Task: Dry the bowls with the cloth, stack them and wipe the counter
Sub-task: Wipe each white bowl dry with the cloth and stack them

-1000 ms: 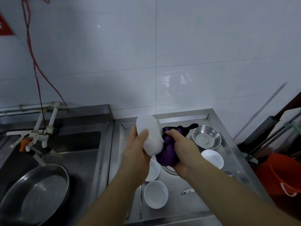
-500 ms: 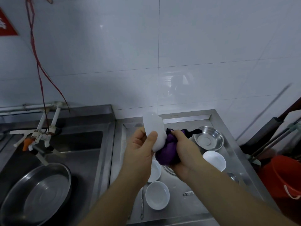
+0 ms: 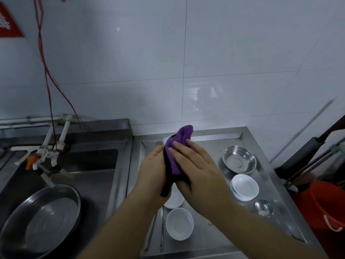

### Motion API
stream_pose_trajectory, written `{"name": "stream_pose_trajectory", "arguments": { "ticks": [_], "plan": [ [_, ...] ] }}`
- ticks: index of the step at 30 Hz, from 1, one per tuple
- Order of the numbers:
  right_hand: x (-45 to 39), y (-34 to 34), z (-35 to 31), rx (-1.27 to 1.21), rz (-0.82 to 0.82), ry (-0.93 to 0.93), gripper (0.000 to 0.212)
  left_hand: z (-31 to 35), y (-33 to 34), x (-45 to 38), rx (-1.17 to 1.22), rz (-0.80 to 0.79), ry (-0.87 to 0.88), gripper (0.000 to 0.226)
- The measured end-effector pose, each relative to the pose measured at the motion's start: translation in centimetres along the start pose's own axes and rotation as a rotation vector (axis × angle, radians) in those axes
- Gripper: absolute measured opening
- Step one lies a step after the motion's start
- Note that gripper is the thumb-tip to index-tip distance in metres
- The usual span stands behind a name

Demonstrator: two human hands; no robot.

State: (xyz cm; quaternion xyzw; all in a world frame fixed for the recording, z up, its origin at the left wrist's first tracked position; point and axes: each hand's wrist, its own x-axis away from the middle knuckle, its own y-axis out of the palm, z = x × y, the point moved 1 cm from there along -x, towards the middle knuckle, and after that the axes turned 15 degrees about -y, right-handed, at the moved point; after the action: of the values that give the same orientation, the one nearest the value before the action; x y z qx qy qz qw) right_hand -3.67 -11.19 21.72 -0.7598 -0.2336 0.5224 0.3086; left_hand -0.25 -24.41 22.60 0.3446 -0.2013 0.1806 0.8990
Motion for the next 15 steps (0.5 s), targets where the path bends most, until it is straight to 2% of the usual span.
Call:
{"name": "stream_pose_trajectory", "arguments": {
  "ticks": [3,6,9,11,13,15],
  "plan": [
    [-0.7,-1.1,0.6,0.049,-0.099,-0.100,0.052,-0.5,-0.5,0.3,0.047,-0.007,-0.049,0.031],
    [-1.9,-2.3,0.8,0.030,-0.167,-0.064,0.053,-0.9,-0.8,0.6,-0.008,0.005,-0.092,0.031],
    [-3.5,-3.2,1.5,-0.103,-0.205,0.167,0.049,-1.0,-0.9,1.1,-0.068,-0.022,-0.114,0.039],
    [-4.4,-3.4,2.7,-0.185,-0.181,0.332,0.030,-1.1,-1.1,1.2,-0.078,-0.033,-0.144,0.048],
    [-4.8,-3.4,4.1,-0.277,-0.113,0.487,0.014,-1.2,-1.2,1.1,-0.092,-0.037,-0.142,0.040],
    [-4.5,-3.0,4.7,-0.374,0.007,0.650,0.010,-1.2,-0.9,1.3,-0.077,-0.054,-0.121,0.036]
  ]
}}
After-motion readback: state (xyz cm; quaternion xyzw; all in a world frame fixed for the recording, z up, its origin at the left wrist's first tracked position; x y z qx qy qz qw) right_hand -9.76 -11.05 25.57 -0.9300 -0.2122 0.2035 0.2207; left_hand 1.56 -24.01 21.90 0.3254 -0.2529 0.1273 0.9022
